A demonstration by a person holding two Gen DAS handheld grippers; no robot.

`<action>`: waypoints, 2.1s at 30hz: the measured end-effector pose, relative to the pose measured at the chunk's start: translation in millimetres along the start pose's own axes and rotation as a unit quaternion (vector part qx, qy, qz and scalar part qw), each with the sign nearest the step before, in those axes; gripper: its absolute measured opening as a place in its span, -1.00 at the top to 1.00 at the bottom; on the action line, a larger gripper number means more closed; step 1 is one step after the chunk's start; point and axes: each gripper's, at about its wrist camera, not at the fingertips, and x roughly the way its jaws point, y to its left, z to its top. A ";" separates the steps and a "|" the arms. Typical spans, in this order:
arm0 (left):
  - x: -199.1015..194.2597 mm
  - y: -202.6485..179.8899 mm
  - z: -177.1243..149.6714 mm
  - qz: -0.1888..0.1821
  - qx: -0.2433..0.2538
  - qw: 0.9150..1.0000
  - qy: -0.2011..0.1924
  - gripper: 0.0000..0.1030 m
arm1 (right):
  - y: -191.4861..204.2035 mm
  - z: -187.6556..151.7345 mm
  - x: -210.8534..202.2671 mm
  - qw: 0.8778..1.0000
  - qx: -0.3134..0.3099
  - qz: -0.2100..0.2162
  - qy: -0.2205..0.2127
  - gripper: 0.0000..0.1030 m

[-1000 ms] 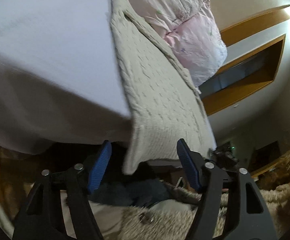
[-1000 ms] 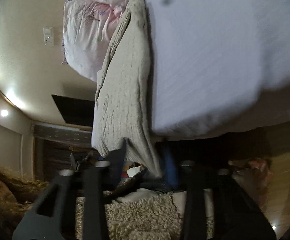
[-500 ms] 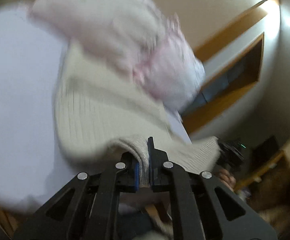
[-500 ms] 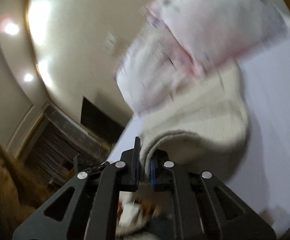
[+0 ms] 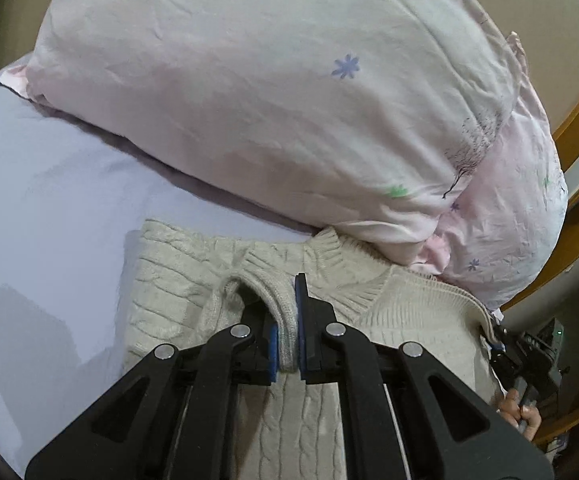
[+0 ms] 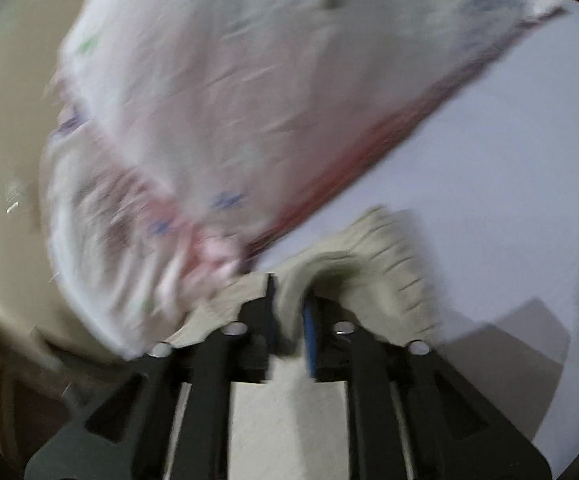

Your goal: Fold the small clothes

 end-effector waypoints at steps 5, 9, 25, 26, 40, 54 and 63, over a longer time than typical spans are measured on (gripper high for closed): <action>-32.7 15.6 7.5 -0.041 -0.027 0.999 -0.009 -0.18 | -15.1 5.5 -46.8 0.993 0.005 -0.045 -0.110 -0.80; -57.7 35.2 -5.4 -0.025 -0.031 0.999 -0.033 -0.51 | -24.6 0.9 -61.6 0.996 -0.025 -0.010 -0.089 -0.80; -51.9 58.4 -53.7 0.038 -0.099 0.994 -0.011 0.15 | -31.0 -11.5 -53.7 0.998 -0.010 0.059 -0.035 -0.80; -57.9 62.3 -53.8 0.022 -0.113 0.993 -0.028 0.15 | -32.2 -10.9 -55.9 0.997 -0.010 0.063 -0.038 -0.80; -38.3 64.9 -54.0 -0.031 -0.128 0.991 0.020 0.71 | -22.9 -10.9 -51.9 0.996 -0.028 0.086 -0.001 -0.80; 94.8 -201.0 -64.8 -0.398 -0.171 0.887 0.158 0.69 | -44.0 8.8 -85.3 0.995 -0.008 0.060 -0.073 -0.80; 31.0 -173.9 -51.8 -0.239 0.013 0.967 0.083 0.30 | -69.3 27.4 -84.8 0.995 0.029 0.098 -0.003 -0.92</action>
